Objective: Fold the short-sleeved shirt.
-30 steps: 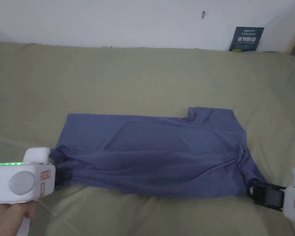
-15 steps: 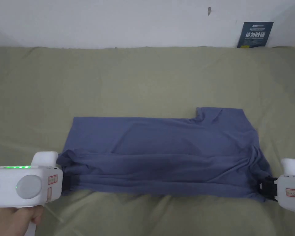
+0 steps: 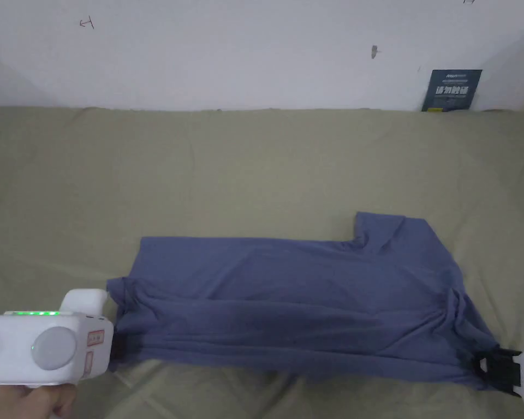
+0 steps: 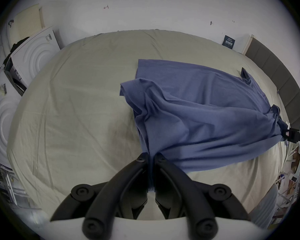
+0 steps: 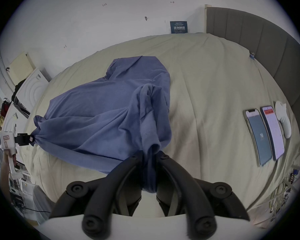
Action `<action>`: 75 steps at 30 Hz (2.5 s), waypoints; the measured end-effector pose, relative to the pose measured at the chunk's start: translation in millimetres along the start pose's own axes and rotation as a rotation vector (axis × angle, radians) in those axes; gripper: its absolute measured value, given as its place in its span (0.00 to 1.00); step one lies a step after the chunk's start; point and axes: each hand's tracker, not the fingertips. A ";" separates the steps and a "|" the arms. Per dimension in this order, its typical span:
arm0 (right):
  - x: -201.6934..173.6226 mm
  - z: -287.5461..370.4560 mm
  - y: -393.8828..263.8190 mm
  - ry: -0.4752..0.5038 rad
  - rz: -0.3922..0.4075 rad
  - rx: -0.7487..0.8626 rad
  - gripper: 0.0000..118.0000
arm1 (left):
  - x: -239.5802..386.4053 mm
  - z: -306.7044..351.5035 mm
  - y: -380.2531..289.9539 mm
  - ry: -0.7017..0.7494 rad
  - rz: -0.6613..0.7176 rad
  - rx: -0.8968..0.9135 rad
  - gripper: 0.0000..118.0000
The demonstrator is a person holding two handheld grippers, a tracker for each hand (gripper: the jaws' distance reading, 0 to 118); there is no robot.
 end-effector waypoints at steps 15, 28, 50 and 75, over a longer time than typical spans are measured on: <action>7.5 51.4 -80.1 0.027 -0.031 -0.054 0.13 | -14.0 62.0 -103.7 -0.006 0.038 -0.026 0.01; -12.0 90.2 -24.8 -0.040 -0.014 0.078 0.97 | -30.5 73.8 -54.9 0.008 0.087 0.077 0.93; -1.7 -23.4 71.2 -0.091 0.056 0.037 0.00 | -5.9 -96.8 90.8 0.076 0.016 -0.119 0.89; 10.5 -130.3 128.2 -0.110 0.138 -0.273 0.81 | 15.1 -76.0 88.8 0.021 -0.008 -0.057 0.00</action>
